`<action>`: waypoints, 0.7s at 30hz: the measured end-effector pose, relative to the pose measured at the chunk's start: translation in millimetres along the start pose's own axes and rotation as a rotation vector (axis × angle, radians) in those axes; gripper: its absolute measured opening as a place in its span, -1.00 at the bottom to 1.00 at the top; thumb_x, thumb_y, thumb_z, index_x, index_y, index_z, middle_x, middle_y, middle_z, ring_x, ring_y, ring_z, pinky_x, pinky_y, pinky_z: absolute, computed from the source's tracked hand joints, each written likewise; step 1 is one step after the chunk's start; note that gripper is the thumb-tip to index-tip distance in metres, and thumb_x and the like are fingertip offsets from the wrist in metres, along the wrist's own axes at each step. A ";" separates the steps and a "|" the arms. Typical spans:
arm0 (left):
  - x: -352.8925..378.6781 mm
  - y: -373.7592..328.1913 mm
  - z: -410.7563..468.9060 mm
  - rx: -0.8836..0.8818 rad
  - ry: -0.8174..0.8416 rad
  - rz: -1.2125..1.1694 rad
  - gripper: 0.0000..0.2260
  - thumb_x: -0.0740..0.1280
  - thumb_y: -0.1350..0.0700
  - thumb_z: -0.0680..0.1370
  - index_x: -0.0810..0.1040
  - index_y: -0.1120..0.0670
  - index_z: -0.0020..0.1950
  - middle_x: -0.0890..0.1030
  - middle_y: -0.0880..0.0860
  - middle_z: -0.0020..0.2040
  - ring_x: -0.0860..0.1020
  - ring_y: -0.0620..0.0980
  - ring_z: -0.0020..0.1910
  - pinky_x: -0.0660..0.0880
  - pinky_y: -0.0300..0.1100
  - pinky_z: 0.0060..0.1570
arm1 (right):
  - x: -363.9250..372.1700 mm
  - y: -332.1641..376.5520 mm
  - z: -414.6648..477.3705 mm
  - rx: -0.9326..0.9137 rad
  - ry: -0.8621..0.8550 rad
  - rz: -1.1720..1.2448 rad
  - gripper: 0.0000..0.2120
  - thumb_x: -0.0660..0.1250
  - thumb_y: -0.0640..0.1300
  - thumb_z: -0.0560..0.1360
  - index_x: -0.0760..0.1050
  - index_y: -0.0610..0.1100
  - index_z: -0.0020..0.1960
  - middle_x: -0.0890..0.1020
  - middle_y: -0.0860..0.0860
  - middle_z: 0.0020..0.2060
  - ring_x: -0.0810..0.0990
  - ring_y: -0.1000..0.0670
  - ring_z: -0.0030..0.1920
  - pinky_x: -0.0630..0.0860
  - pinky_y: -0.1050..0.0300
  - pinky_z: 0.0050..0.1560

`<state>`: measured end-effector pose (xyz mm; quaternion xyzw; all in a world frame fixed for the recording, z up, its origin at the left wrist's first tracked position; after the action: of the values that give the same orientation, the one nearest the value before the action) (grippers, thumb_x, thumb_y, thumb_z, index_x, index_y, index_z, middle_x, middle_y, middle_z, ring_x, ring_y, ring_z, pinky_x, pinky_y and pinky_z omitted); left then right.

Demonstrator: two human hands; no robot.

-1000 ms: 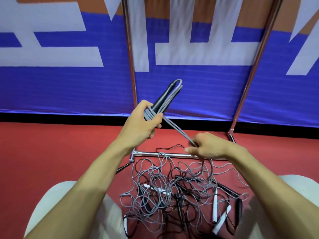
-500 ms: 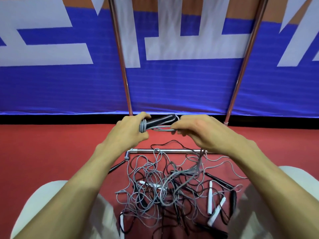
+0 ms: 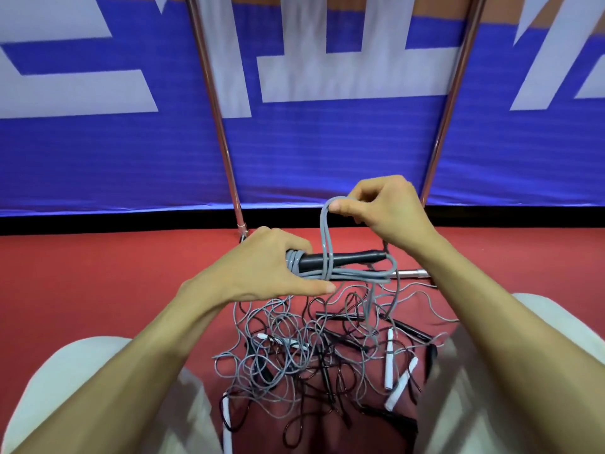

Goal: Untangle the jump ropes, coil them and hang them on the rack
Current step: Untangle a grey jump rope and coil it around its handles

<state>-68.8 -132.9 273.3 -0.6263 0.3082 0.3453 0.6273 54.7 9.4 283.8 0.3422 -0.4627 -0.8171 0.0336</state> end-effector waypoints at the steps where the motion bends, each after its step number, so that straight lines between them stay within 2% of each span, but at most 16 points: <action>1: -1.5 -1.5 -1.6 0.008 -0.018 -0.054 -0.54 0.47 -0.31 0.30 0.59 0.10 -0.27 0.46 0.20 -0.38 0.28 -0.08 -0.44 0.23 -0.17 -0.39 | 3.8 -3.6 1.1 0.031 0.025 0.015 -0.66 0.48 0.12 0.35 0.56 -0.10 -0.42 0.47 0.08 -0.60 0.37 0.17 -0.53 0.27 0.36 -0.44; 3: -8.4 -2.7 -3.4 -0.004 -0.089 -0.198 -0.63 0.43 -0.23 0.30 0.61 0.09 -0.24 0.49 0.20 -0.38 0.33 -0.08 -0.45 0.28 -0.17 -0.39 | 11.9 -9.3 3.1 0.051 0.089 0.052 -0.62 0.47 0.04 0.41 0.49 -0.09 -0.49 0.40 0.07 -0.61 0.34 0.13 -0.52 0.30 0.26 -0.41; 5: -17.4 -2.5 -3.7 -0.042 -0.180 -0.365 -0.84 0.39 -0.05 0.33 0.60 0.02 -0.23 0.51 0.14 -0.41 0.37 -0.09 -0.50 0.29 -0.24 -0.45 | 21.0 -11.9 3.4 0.015 0.189 0.011 -0.67 0.40 -0.09 0.42 0.45 -0.09 -0.49 0.39 -0.01 -0.60 0.36 0.04 -0.52 0.35 0.19 -0.40; 6: -21.2 -1.9 -3.5 -0.060 -0.223 -0.455 -0.91 0.36 0.03 0.36 0.60 0.00 -0.18 0.53 0.09 -0.41 0.41 -0.10 -0.52 0.30 -0.27 -0.49 | 25.3 -10.3 1.2 0.009 0.243 -0.035 -0.68 0.32 -0.03 0.45 0.47 -0.08 -0.46 0.39 -0.03 -0.60 0.38 0.03 -0.53 0.36 0.18 -0.41; 8: -26.4 1.6 -2.9 -0.110 -0.290 -0.605 -0.78 0.37 0.15 0.45 0.54 0.04 0.08 0.58 0.06 -0.38 0.45 -0.10 -0.55 0.31 -0.30 -0.56 | 33.6 -5.5 -5.4 0.006 0.327 -0.128 -0.52 0.17 0.16 0.56 0.53 -0.09 -0.40 0.42 -0.05 -0.60 0.42 0.05 -0.54 0.36 0.22 -0.39; 9: -27.9 4.5 -2.8 -0.145 -0.313 -0.651 -0.69 0.36 0.20 0.50 0.46 0.03 0.23 0.60 0.07 -0.36 0.44 -0.09 -0.57 0.30 -0.30 -0.57 | 36.1 -3.7 -7.8 0.013 0.357 -0.164 -0.46 0.10 0.20 0.58 0.54 -0.11 -0.37 0.46 -0.04 -0.60 0.45 0.08 -0.55 0.37 0.27 -0.39; 11: -30.5 10.4 -2.7 -0.191 -0.352 -0.686 -0.54 0.30 0.21 0.56 0.32 -0.16 0.39 0.60 0.10 -0.34 0.39 -0.02 -0.57 0.31 -0.28 -0.55 | 39.2 -6.8 -10.2 0.064 0.431 -0.195 -0.45 0.09 0.22 0.56 0.53 -0.15 -0.35 0.54 -0.03 -0.57 0.54 0.10 -0.53 0.39 0.36 -0.41; 13: -33.6 15.8 -1.7 -0.203 -0.387 -0.677 -0.56 0.28 0.20 0.56 0.38 -0.23 0.34 0.54 0.07 -0.39 0.35 0.01 -0.57 0.27 -0.30 -0.56 | 41.3 -12.9 -12.8 0.136 0.551 -0.217 -0.52 0.20 0.20 0.54 0.52 -0.16 -0.33 0.58 -0.02 -0.55 0.60 0.07 -0.49 0.44 0.37 -0.40; 15: -35.5 23.5 0.5 -0.222 -0.430 -0.632 -0.77 0.28 0.19 0.55 0.52 -0.10 0.13 0.50 0.04 -0.40 0.33 0.01 -0.58 0.23 -0.32 -0.57 | 43.5 -20.8 -15.1 0.150 0.677 -0.305 -0.58 0.28 0.15 0.52 0.49 -0.14 -0.34 0.59 -0.02 -0.54 0.59 0.08 -0.50 0.47 0.30 -0.35; 17: -37.4 33.6 1.8 -0.268 -0.489 -0.562 -0.94 0.31 0.15 0.52 0.51 0.00 -0.05 0.49 0.05 -0.40 0.34 0.03 -0.56 0.27 -0.26 -0.55 | 44.4 -27.2 -17.6 0.120 0.771 -0.449 -0.57 0.30 0.13 0.52 0.51 -0.18 -0.33 0.63 -0.04 -0.48 0.57 0.12 -0.49 0.45 0.29 -0.33; 19: -41.2 42.8 1.9 -0.302 -0.539 -0.469 -0.93 0.33 0.10 0.48 0.45 0.04 -0.10 0.54 0.13 -0.37 0.37 0.03 -0.53 0.30 -0.21 -0.51 | 43.8 -30.2 -20.2 0.115 0.824 -0.498 -0.61 0.31 0.11 0.53 0.52 -0.20 -0.25 0.65 -0.03 -0.43 0.59 0.14 -0.44 0.46 0.24 -0.29; 21: -45.3 48.4 1.6 -0.328 -0.533 -0.305 -0.84 0.36 0.06 0.46 0.42 0.06 -0.09 0.58 0.13 -0.33 0.38 0.01 -0.50 0.33 -0.20 -0.48 | 41.5 -25.0 -21.8 0.107 0.811 -0.409 -0.72 0.30 0.01 0.56 0.44 -0.14 -0.23 0.59 0.02 -0.45 0.63 0.13 -0.41 0.43 0.23 -0.29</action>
<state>-134.4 -134.5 282.7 -0.6454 -0.0234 0.4438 0.6212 42.4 -7.7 235.0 0.7201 -0.3765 -0.5820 0.0323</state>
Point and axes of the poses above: each hand's wrist, its own z-axis towards the middle knuckle, its own x-axis out of the palm, y = z × x, the point moved 4 cm from there along z, towards the middle knuckle
